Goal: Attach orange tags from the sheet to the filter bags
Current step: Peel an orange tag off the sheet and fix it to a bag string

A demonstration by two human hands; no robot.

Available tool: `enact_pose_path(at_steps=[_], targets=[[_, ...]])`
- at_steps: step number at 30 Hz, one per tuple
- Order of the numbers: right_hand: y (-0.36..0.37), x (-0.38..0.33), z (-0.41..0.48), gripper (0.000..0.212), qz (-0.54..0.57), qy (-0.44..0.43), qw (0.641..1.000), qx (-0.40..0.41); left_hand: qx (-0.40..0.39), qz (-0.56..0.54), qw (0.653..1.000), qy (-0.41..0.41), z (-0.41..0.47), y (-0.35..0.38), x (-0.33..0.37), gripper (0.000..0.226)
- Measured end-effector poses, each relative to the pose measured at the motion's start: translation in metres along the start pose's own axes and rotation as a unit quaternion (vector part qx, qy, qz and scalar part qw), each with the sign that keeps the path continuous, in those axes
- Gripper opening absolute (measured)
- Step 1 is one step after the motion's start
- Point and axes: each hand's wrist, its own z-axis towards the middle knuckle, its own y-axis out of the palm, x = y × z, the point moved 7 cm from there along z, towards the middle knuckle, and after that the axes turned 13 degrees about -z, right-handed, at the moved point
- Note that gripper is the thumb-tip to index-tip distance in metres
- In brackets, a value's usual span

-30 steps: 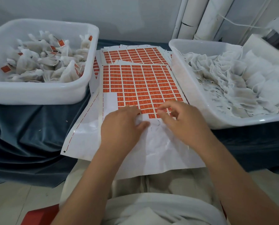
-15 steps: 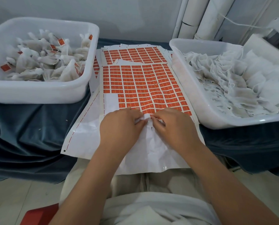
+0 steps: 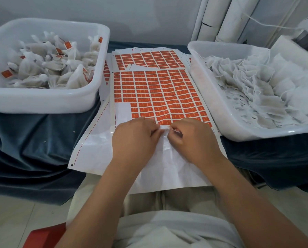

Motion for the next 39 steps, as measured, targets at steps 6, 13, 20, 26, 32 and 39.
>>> enact_pose_path(at_steps=[6,13,20,26,32,39], targets=[[-0.018,0.024,0.004,0.021,0.093,0.104,0.989,0.039,0.001,-0.042,0.999,-0.028,0.000,-0.002,-0.004,0.037],[-0.025,0.033,-0.003,0.029,0.525,0.274,0.806,0.012,0.002,-0.181,0.982,-0.056,-0.005,-0.013,0.011,0.055],[-0.021,0.019,-0.002,0.015,0.655,0.289,0.698,-0.018,-0.044,-0.673,0.717,-0.177,-0.022,-0.009,0.038,0.031],[-0.021,0.009,-0.001,0.021,0.703,0.279,0.653,-0.044,0.019,-0.689,0.695,-0.204,-0.024,-0.011,0.032,0.016],[-0.030,0.004,-0.001,0.038,0.628,0.221,0.742,-0.076,0.096,-0.650,0.729,-0.192,-0.021,-0.029,0.013,0.009],[-0.067,-0.014,-0.003,0.041,0.414,0.051,0.903,-0.105,0.089,-0.550,0.822,-0.113,-0.016,-0.042,0.011,0.009]])
